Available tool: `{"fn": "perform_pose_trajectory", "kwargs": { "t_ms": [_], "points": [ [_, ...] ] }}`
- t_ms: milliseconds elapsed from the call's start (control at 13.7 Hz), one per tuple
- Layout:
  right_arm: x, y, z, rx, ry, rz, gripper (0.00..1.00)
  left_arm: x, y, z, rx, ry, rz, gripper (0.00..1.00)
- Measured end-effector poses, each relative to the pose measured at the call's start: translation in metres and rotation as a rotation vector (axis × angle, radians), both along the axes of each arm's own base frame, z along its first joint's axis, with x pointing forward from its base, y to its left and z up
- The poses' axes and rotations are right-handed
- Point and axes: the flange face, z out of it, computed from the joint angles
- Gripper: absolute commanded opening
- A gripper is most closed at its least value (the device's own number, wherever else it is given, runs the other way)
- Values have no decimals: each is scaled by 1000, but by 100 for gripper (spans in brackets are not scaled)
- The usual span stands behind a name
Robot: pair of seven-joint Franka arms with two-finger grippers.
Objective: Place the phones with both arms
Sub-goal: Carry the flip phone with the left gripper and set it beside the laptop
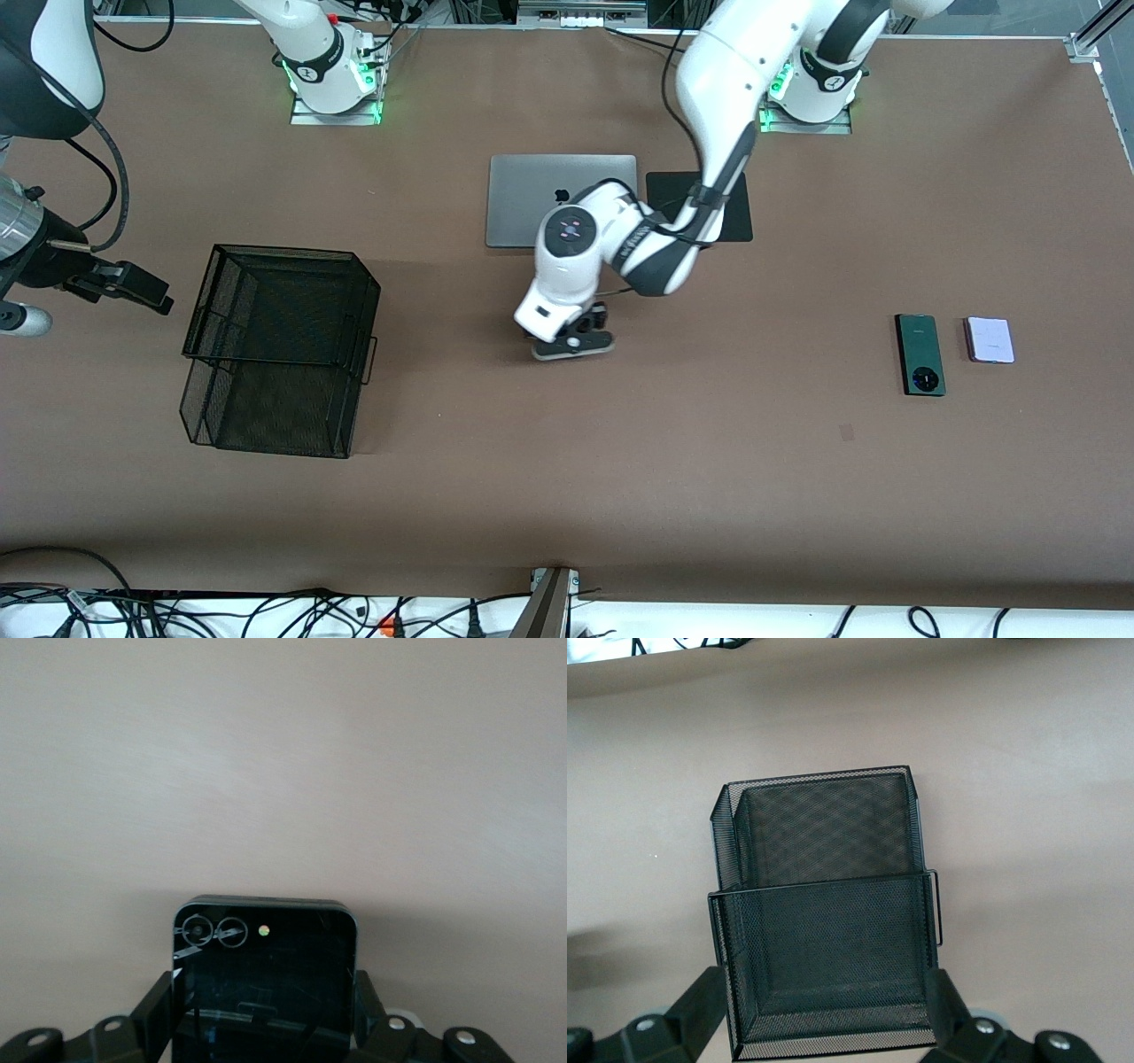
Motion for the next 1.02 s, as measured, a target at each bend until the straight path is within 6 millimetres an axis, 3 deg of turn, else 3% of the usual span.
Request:
{"fn": "perform_pose_trajectory", "kwargs": {
  "t_ms": [219, 510, 583, 656, 729, 1021],
  "points": [
    [1, -5, -1, -1, 2, -8, 100, -21, -32, -14, -4, -11, -49, 0],
    [1, -10, -1, -2, 1, -17, 100, -44, -54, -40, 14, -14, -93, 0],
    [1, -10, -1, -2, 1, -17, 100, -45, -56, -39, 16, -20, -95, 20],
    [1, -11, -1, -2, 1, -17, 100, -46, -57, -39, 16, -21, -96, 87],
    [1, -11, -1, -2, 1, -15, 100, -45, -57, -39, 16, -22, -94, 100],
    [0, -14, -1, -5, 1, -1, 100, -37, -54, -35, 9, -34, -75, 100]
  ]
}}
